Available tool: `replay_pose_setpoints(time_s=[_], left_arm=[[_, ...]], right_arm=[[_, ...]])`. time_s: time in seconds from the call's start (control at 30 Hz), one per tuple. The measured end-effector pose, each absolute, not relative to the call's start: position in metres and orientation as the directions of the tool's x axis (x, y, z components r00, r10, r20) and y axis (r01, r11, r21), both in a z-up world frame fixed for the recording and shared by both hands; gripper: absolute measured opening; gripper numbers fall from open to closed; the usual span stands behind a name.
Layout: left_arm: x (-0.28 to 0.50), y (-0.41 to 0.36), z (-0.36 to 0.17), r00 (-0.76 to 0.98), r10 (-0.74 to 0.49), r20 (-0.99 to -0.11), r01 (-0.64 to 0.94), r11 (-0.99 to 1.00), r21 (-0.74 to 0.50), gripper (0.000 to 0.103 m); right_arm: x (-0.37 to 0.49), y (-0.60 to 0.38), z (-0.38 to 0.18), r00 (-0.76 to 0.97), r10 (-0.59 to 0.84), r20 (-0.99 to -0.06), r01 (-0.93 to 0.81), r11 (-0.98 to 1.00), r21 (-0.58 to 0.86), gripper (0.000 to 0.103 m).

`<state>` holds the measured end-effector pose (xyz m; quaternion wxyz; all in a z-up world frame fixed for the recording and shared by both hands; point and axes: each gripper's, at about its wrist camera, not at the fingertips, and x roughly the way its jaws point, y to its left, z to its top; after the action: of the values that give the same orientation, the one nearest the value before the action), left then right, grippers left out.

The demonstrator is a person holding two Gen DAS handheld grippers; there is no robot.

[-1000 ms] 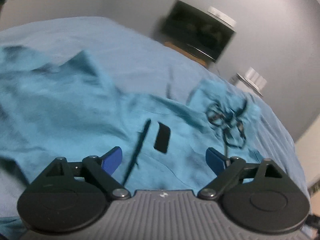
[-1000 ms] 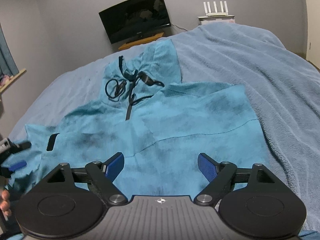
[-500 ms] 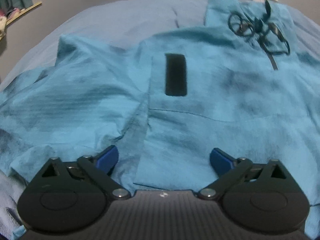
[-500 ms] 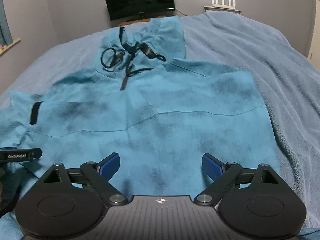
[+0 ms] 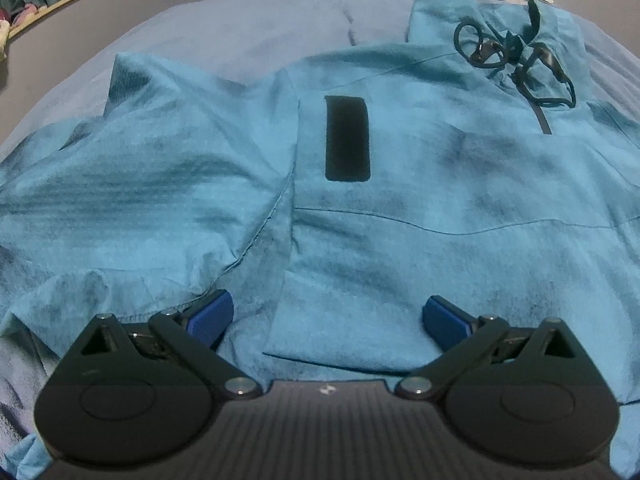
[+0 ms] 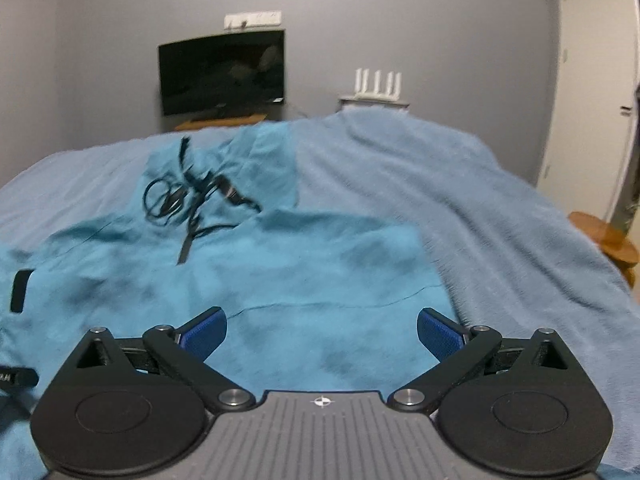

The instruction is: Fold large clothes

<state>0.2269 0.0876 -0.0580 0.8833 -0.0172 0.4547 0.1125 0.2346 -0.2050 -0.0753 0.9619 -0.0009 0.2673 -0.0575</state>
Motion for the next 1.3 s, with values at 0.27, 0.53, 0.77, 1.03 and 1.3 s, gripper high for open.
replay_pose_setpoints(time_s=[0.27, 0.53, 0.77, 1.03, 1.3], left_arm=[[0.220, 0.081, -0.055, 0.591, 0.210, -0.779, -0.211, 0.972, 0.102, 0.103], [0.216, 0.081, -0.046, 0.626, 0.176, -0.760, -0.206, 0.977, 0.057, 0.103], [0.211, 0.071, -0.034, 0.692, 0.118, -0.712, -0.147, 0.989, 0.020, 0.103], [0.196, 0.064, -0.002, 0.798, 0.148, -0.584, -0.156, 0.987, 0.037, 0.103], [0.145, 0.148, 0.082, 0.852, 0.211, -0.479, -0.325, 0.931, -0.168, 0.103]], right_arm=[[0.226, -0.238, -0.078, 0.873, 0.000, -0.487, 0.111, 0.973, 0.200, 0.103], [0.252, -0.227, -0.108, 0.697, 0.000, -0.717, 0.156, 0.976, 0.152, 0.103], [0.263, -0.233, -0.136, 0.556, -0.038, -0.830, 0.248, 0.961, 0.122, 0.103], [0.256, -0.234, -0.119, 0.684, 0.041, -0.729, 0.176, 0.960, 0.219, 0.103], [0.229, -0.215, -0.078, 0.869, 0.099, -0.484, 0.008, 0.977, 0.214, 0.103]])
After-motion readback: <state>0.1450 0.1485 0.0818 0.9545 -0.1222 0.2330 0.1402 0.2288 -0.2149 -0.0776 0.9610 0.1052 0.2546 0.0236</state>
